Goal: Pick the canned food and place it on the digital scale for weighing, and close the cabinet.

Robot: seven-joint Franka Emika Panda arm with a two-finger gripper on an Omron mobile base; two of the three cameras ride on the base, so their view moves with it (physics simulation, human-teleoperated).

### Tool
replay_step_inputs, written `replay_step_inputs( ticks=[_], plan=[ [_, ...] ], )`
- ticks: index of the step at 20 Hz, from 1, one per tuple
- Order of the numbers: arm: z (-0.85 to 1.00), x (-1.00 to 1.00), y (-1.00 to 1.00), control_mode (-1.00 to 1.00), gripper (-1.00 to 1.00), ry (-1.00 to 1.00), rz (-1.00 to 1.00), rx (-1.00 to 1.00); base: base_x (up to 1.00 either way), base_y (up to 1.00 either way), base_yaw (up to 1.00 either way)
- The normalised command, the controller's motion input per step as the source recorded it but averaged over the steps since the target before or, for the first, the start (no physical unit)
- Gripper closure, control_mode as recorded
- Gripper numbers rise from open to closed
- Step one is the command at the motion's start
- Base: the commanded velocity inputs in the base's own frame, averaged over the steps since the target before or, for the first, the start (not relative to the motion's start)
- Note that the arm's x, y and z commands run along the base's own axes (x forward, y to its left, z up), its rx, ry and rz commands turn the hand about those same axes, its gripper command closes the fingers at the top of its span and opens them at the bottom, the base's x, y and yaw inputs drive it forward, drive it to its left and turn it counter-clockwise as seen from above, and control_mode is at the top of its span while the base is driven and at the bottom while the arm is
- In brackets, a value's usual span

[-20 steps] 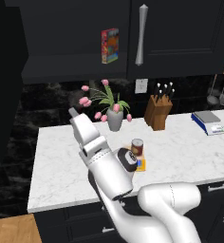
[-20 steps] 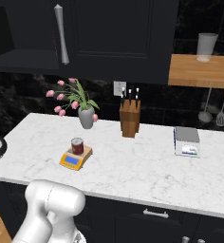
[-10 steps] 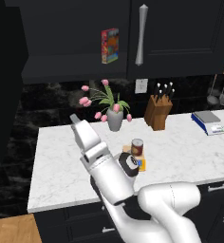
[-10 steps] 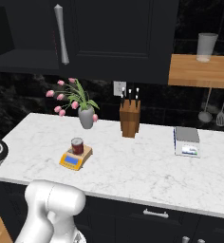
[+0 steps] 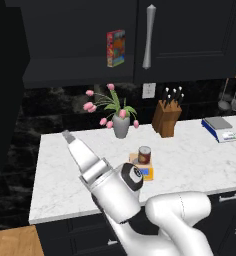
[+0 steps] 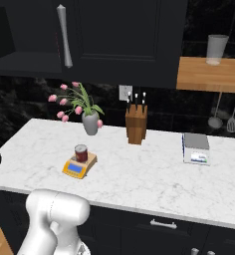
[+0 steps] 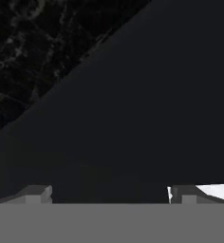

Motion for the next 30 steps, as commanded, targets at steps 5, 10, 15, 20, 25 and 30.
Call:
replay_step_inputs(
  ticks=[5,10,15,20,25,30],
  plan=[
    [-0.01,-0.45,0.99,-1.0,-1.0,-0.15,-0.01,-0.06,0.0,0.0,0.0],
    [-0.04,-0.37,0.8,-1.0,-1.0,-0.12,-0.05,0.0,0.0,0.0,0.0],
    [-0.22,-0.29,0.52,-1.0,-1.0,-0.02,-0.05,0.0,0.0,0.0,0.0],
    [-0.43,-0.19,0.45,-1.0,-1.0,0.0,-0.04,0.0,0.0,0.0,0.0],
    [-0.54,-0.52,0.25,-1.0,-1.0,-0.01,-0.01,0.0,0.0,0.0,0.0],
    [-0.21,-1.0,0.0,-1.0,-1.0,-0.14,0.0,0.01,0.0,0.0,0.0]
  ],
)
